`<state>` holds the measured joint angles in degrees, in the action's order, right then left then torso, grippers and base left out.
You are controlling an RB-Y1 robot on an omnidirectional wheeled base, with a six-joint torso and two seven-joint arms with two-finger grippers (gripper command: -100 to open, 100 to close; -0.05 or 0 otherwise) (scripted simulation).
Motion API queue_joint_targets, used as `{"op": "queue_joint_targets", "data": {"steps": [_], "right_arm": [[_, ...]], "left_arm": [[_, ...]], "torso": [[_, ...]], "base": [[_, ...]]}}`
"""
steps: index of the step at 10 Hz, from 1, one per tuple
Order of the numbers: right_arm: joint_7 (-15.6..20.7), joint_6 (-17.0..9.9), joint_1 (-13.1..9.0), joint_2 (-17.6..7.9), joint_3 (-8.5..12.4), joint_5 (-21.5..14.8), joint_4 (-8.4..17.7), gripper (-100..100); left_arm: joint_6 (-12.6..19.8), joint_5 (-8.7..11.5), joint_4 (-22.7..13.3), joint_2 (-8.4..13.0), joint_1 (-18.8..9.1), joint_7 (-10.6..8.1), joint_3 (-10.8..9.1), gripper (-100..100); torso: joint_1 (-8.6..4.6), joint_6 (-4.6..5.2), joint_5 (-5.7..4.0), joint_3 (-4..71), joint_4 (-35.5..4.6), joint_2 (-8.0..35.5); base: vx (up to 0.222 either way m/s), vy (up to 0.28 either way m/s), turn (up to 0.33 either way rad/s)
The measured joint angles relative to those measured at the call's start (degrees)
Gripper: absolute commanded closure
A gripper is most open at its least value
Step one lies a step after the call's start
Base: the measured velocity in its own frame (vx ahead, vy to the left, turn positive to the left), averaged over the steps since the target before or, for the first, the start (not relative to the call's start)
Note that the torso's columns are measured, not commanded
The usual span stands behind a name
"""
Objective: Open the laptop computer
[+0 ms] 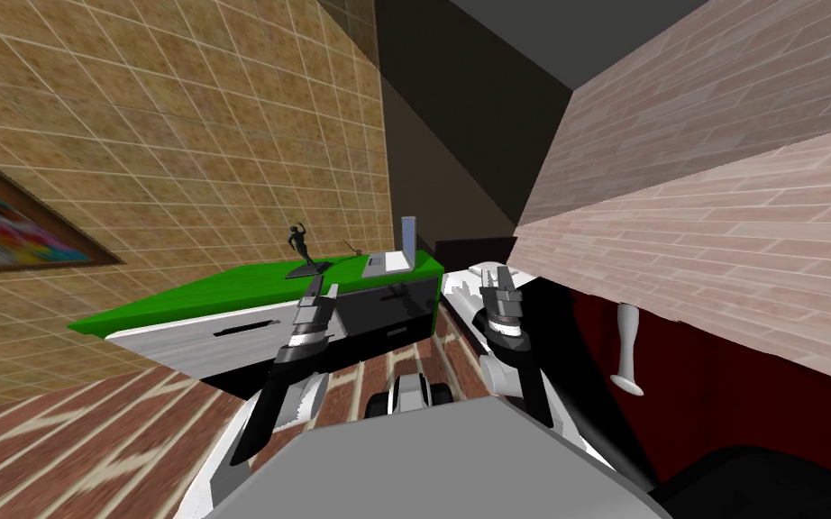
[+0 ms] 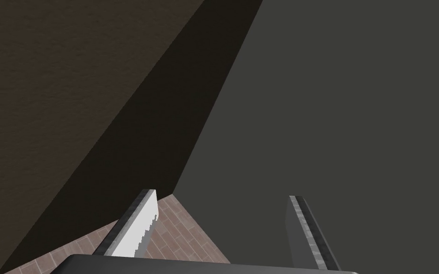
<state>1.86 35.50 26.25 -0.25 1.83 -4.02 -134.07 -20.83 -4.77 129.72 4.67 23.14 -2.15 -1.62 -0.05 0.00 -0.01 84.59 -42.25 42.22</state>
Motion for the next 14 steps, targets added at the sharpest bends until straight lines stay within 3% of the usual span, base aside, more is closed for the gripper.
{"op": "queue_joint_targets", "data": {"steps": [2,9,14], "right_arm": [[0.0,0.0,0.0,0.0,0.0,0.0,0.0,0],[0.0,0.0,0.0,0.0,0.0,0.0,0.0,0],[0.0,0.0,0.0,0.0,0.0,0.0,0.0,0]], "left_arm": [[2.9,-0.5,-0.3,2.1,-2.4,0.40,0.01,-100],[12.1,-1.8,-0.9,4.9,-9.5,1.60,-0.12,-100],[19.8,-2.8,-1.7,6.6,-16.3,2.43,-0.64,-100]], "torso": [[0.01,0.00,0.00,0.0,0.0,0.0],[0.04,0.00,0.01,0.0,0.0,0.0],[0.03,0.00,0.01,0.0,0.0,0.1]], "base": [[0.027,-0.039,0.020],[0.021,-0.031,0.023],[0.025,-0.037,0.024]]}}
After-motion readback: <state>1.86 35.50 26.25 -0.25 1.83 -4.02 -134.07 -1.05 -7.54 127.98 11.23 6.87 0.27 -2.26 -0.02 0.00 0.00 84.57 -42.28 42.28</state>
